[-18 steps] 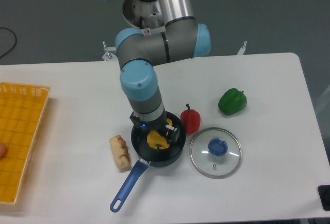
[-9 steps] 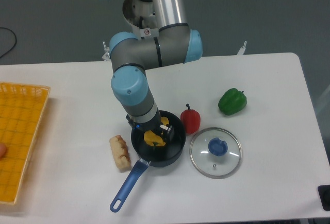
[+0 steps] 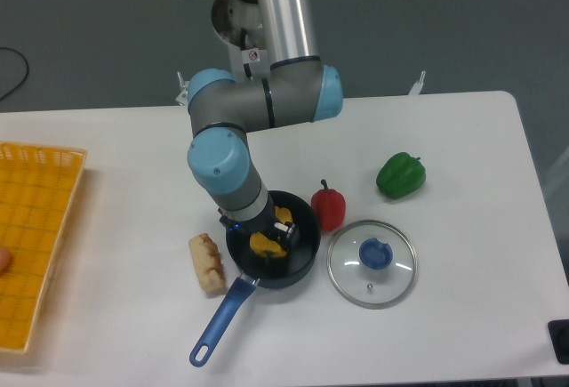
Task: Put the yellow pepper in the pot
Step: 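Lower the yellow pepper into the saucepan, then open the gripper to release the yellow pepper inside the saucepan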
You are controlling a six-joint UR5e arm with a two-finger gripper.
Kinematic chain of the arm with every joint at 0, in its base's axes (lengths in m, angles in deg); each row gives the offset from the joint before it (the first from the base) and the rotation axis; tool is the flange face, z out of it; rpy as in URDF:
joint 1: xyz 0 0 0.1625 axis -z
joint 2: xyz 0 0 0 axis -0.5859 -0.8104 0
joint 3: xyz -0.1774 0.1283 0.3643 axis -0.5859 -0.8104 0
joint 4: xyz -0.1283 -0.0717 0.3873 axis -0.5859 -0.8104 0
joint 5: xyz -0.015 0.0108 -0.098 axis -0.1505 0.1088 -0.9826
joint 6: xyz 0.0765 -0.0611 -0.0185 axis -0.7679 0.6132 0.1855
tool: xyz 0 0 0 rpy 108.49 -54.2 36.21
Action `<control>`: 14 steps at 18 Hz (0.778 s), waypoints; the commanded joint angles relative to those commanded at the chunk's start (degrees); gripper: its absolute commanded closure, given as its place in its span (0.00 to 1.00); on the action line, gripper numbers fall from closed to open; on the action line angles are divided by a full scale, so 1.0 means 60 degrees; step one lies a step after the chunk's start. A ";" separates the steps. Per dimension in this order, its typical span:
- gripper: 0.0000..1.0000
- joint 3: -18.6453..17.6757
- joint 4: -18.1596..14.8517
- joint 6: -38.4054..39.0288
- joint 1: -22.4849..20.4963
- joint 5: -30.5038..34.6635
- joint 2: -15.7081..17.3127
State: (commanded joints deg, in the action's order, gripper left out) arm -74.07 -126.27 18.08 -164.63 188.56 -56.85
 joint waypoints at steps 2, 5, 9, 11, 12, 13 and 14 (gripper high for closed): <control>0.37 -0.0015 0.0000 0.0015 0.0015 0.0015 -0.0029; 0.36 -0.0015 0.0000 0.0000 0.0015 0.0073 -0.0044; 0.36 -0.0058 0.0000 0.0015 0.0073 0.0088 -0.0103; 0.35 -0.0058 0.0000 0.0015 0.0117 0.0102 -0.0103; 0.33 -0.0058 0.0000 0.0015 0.0117 0.0103 -0.0103; 0.32 -0.0073 0.0000 0.0015 0.0117 0.0103 -0.0117; 0.32 -0.0059 0.0000 0.0015 0.0117 0.0103 -0.0117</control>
State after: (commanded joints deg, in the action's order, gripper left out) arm -74.42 -126.27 18.17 -163.92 189.17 -57.55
